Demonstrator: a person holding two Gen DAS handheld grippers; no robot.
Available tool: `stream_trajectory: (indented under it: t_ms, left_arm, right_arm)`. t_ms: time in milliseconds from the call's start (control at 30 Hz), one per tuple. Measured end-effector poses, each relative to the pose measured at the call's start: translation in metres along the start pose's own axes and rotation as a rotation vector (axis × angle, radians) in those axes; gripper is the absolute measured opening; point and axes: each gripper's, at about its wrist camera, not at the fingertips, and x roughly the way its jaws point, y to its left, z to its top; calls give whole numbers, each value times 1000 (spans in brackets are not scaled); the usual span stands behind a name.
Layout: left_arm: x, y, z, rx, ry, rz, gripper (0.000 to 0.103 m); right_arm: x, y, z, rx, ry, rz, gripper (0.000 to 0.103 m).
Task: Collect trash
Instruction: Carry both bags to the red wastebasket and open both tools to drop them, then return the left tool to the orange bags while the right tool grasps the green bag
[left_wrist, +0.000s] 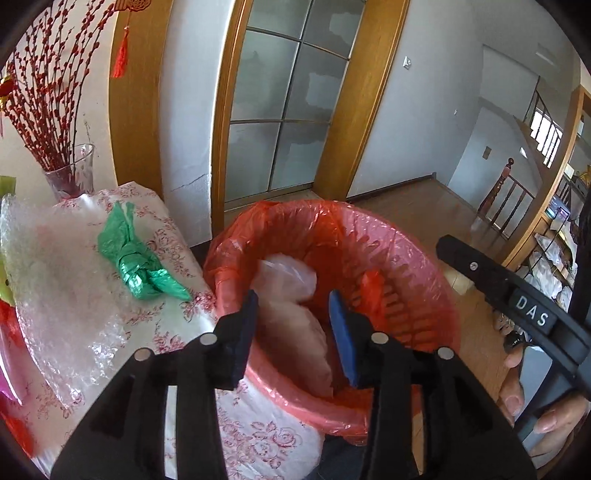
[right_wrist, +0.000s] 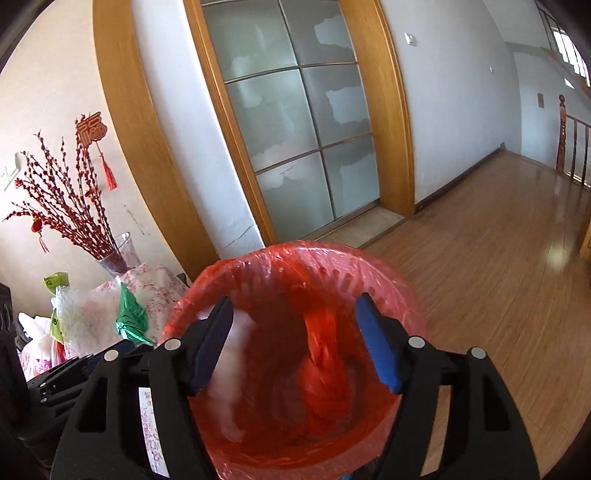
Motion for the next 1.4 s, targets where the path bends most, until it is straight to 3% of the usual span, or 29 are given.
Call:
stream_trajectory:
  t_ms: [200, 367, 700, 833, 1167, 1400]
  left_arm:
    - [-34, 21, -25, -12, -52, 167, 59]
    - [-67, 45, -48, -11, -78, 297, 63]
    - [-136, 117, -81, -129, -128, 482, 65]
    - [-158, 138, -87, -168, -154, 548, 66]
    - [-191, 193, -98, -294, -180, 630, 66]
    - [-201, 229, -106, -370, -172, 661, 66]
  right_arm:
    - [-9, 7, -17, -67, -6, -78, 69]
    - [-13, 33, -30, -162, 2, -84, 76]
    - [-14, 89, -49, -212, 55, 68, 76]
    - [-9, 118, -55, -246, 88, 129, 68]
    - [51, 185, -45, -289, 193, 204, 51]
    - [105, 224, -39, -338, 250, 166, 49]
